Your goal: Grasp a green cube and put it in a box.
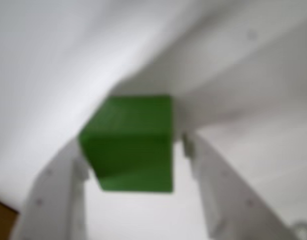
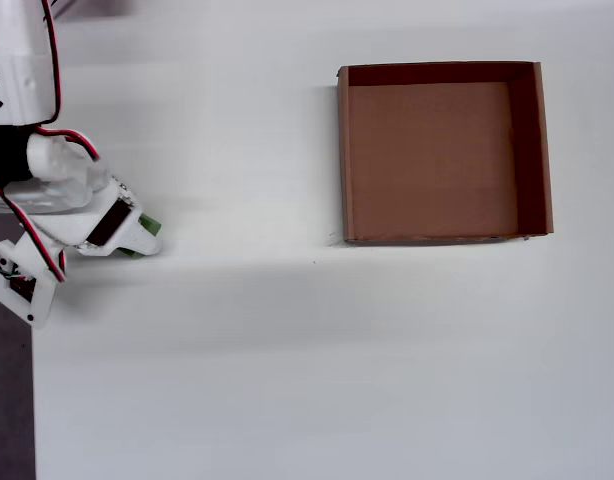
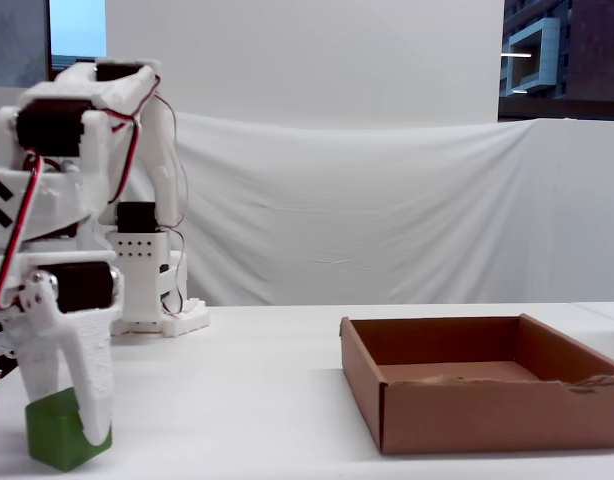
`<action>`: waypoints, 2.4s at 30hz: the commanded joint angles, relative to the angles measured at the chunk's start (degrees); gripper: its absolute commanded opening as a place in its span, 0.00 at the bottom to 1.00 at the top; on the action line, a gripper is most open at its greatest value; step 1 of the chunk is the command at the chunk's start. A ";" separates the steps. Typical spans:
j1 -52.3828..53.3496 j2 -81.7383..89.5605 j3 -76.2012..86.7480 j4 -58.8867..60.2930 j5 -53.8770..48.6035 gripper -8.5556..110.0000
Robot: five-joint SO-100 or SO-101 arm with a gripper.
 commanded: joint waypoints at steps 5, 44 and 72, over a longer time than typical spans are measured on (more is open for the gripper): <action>-0.79 0.70 -2.90 -0.35 0.35 0.25; -16.79 21.27 -0.70 5.45 -2.46 0.21; -50.80 26.98 -5.01 14.24 -2.37 0.21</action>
